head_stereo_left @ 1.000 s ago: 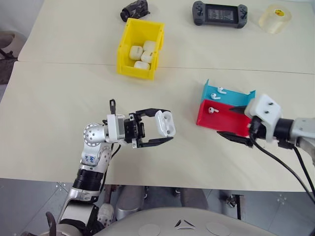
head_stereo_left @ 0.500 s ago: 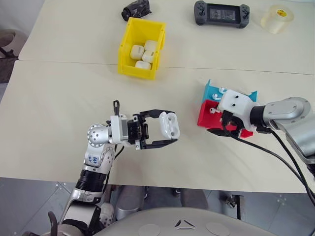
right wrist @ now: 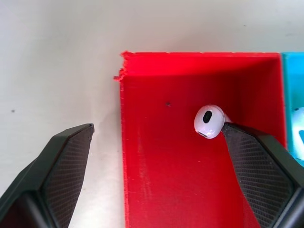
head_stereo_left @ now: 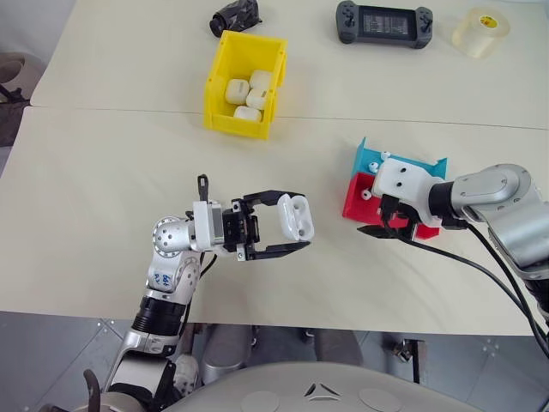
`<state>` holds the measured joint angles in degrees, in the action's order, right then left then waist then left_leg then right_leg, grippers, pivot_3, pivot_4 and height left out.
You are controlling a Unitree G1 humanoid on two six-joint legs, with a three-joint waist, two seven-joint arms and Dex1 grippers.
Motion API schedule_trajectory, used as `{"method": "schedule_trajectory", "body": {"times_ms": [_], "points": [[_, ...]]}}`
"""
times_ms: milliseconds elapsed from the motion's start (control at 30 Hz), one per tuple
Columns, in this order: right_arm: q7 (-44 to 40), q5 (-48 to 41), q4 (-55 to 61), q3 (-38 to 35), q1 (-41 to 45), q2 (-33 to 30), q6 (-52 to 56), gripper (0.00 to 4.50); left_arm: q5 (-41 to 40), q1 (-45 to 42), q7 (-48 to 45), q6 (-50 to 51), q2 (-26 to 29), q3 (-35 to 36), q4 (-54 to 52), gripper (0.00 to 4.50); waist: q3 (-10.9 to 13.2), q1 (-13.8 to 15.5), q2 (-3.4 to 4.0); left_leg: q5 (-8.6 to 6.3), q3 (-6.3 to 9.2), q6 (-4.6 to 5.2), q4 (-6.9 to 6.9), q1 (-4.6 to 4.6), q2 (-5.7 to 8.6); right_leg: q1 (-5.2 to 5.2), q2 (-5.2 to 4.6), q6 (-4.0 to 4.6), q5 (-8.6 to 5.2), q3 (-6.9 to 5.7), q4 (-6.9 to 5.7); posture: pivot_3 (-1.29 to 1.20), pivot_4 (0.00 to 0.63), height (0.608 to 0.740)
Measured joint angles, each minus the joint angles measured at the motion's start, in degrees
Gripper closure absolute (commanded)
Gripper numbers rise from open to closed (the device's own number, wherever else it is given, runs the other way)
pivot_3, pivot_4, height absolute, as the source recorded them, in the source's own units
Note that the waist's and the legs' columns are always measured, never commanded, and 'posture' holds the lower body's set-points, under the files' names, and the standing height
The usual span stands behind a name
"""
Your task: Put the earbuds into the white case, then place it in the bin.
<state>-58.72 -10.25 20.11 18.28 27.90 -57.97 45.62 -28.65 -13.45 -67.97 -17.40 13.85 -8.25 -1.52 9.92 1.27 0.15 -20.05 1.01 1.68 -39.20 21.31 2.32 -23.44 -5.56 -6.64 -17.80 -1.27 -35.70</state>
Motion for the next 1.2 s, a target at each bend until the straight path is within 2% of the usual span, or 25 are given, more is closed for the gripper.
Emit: {"method": "schedule_trajectory", "body": {"times_ms": [333, 500, 900, 1200], "points": [[-3.14, -0.01, 2.06, -0.05, 0.16, -0.84, 1.90, 0.01, 0.07, 0.00, -0.14, -0.24, 0.16, 0.02, 0.07, 1.64, 0.00, 0.01, 0.00, 0.00, 0.00, 0.00, 0.00, 0.00, 0.00, 0.00, 0.00, 0.00, 0.00, 0.00, 0.00, 0.00, 0.150, 0.740], [-3.71, 0.32, 1.79, -0.15, 4.22, -0.84, 1.33, 0.01, 0.08, 0.00, -0.53, -1.15, 0.15, 0.16, 0.43, 1.64, 0.00, -0.21, 0.01, 0.00, 0.00, -0.01, 0.00, 0.00, -0.03, -0.01, 0.02, 0.00, 0.00, 0.00, 0.00, 0.00, 0.150, 0.740], [-6.09, 3.55, -4.48, 4.07, 5.09, 1.55, -3.43, 0.01, 0.08, 0.96, -0.54, -2.25, 0.39, 0.39, 0.50, 1.64, 0.00, -0.05, 0.00, -0.01, 0.00, -0.01, 0.00, 0.01, 0.00, -0.02, -0.01, 0.00, 0.00, -0.01, 0.00, 0.00, 0.150, 0.740], [-8.56, 5.71, -5.12, 3.97, 4.68, 0.08, -4.27, 0.01, 0.23, 1.04, -0.36, -2.27, 0.44, 0.41, 0.49, 1.64, 0.00, 0.04, 0.00, -0.01, 0.01, -0.01, 0.00, 0.01, 0.00, -0.02, -0.01, 0.00, 0.00, -0.02, 0.00, 0.00, 0.150, 0.740]]}}
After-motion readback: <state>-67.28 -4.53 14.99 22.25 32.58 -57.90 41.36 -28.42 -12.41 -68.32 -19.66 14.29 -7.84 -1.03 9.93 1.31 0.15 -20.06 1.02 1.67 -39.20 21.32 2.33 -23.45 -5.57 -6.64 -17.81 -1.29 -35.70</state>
